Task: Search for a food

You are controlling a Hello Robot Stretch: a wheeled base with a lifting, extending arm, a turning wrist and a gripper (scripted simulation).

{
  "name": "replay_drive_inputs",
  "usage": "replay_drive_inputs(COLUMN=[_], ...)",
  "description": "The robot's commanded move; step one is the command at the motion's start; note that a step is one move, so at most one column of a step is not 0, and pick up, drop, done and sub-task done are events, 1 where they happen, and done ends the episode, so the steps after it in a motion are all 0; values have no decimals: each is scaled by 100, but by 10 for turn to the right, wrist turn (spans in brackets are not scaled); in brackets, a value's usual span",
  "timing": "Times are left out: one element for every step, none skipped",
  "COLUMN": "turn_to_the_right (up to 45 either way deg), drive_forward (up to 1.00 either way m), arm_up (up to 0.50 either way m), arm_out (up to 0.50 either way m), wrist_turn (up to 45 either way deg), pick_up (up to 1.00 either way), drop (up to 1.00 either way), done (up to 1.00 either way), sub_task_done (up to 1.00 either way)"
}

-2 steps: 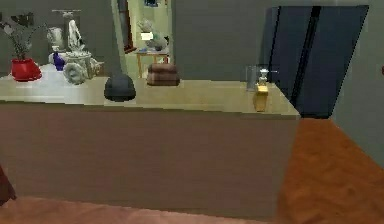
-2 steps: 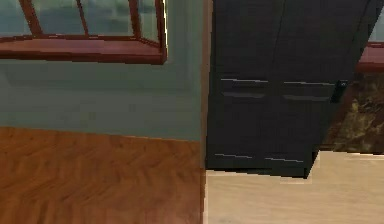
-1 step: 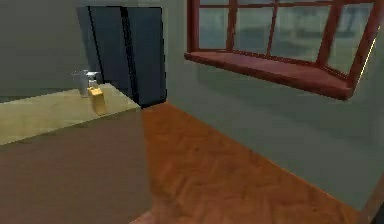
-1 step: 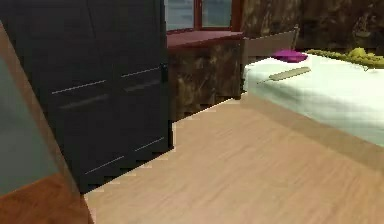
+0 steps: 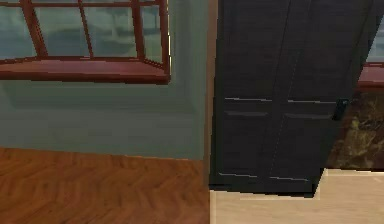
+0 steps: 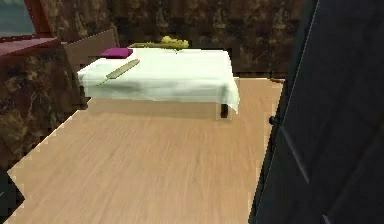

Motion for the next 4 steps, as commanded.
replay_drive_inputs(turn_to_the_right=[0,-450,-420,0], drive_forward=[5,0,0,50], arm_up=[0,0,0,0], arm_out=[0,0,0,0], wrist_turn=[0,0,0,0], pick_up=[0,0,0,0], drop=[0,0,0,0], done=[0,0,0,0], sub_task_done=[0,0,0,0])
